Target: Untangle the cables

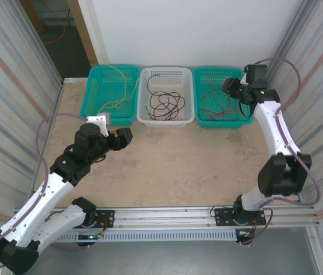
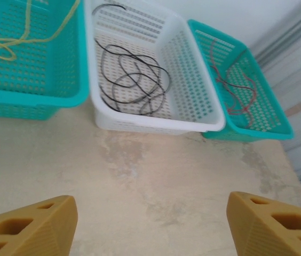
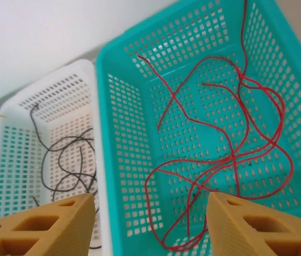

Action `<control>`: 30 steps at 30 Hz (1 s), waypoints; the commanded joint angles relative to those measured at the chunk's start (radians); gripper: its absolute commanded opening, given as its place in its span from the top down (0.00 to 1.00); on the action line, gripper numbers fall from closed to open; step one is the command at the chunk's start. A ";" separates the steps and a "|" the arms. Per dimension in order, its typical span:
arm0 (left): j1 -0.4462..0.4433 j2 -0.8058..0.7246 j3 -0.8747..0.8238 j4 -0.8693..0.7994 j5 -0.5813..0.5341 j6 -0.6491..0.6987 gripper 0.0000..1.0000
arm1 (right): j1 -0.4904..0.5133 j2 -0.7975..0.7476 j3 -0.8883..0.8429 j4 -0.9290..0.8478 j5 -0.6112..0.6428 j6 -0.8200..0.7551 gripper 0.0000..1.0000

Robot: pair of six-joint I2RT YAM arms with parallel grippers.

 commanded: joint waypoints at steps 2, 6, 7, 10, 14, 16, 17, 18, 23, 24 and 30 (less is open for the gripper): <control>0.013 0.018 0.092 -0.115 -0.282 0.033 0.18 | 0.023 -0.250 -0.146 0.089 0.051 0.004 0.37; 0.022 0.053 0.109 -0.093 -0.518 0.144 0.14 | 0.085 -0.476 -0.405 0.298 0.105 -0.027 0.03; 0.022 0.068 0.099 -0.054 -0.553 0.207 0.03 | 0.089 -0.517 -0.476 0.365 0.080 -0.032 0.01; 0.037 0.154 0.100 -0.021 -0.666 0.303 0.01 | 0.094 -0.589 -0.657 0.505 0.125 0.001 0.01; 0.100 0.304 0.025 0.148 -0.711 0.445 0.01 | 0.086 -0.481 -0.736 0.400 0.375 0.085 0.01; 0.159 0.374 -0.005 0.212 -0.733 0.469 0.01 | 0.084 -0.395 -0.727 0.354 0.481 0.037 0.02; 0.185 0.397 -0.028 0.253 -0.761 0.455 0.01 | 0.092 -0.368 -0.742 0.356 0.578 0.049 0.02; 0.216 0.411 -0.068 0.315 -0.764 0.441 0.01 | 0.099 -0.348 -0.772 0.388 0.670 0.061 0.01; 0.345 0.378 -0.335 0.638 -0.614 0.375 0.01 | 0.115 -0.357 -0.919 0.580 0.910 0.040 0.00; 0.358 0.379 -0.382 0.690 -0.624 0.354 0.01 | 0.116 -0.355 -0.940 0.628 0.932 0.014 0.00; 0.372 0.432 -0.465 0.916 -0.579 0.388 0.01 | 0.054 -0.174 -0.959 0.832 0.871 -0.066 0.01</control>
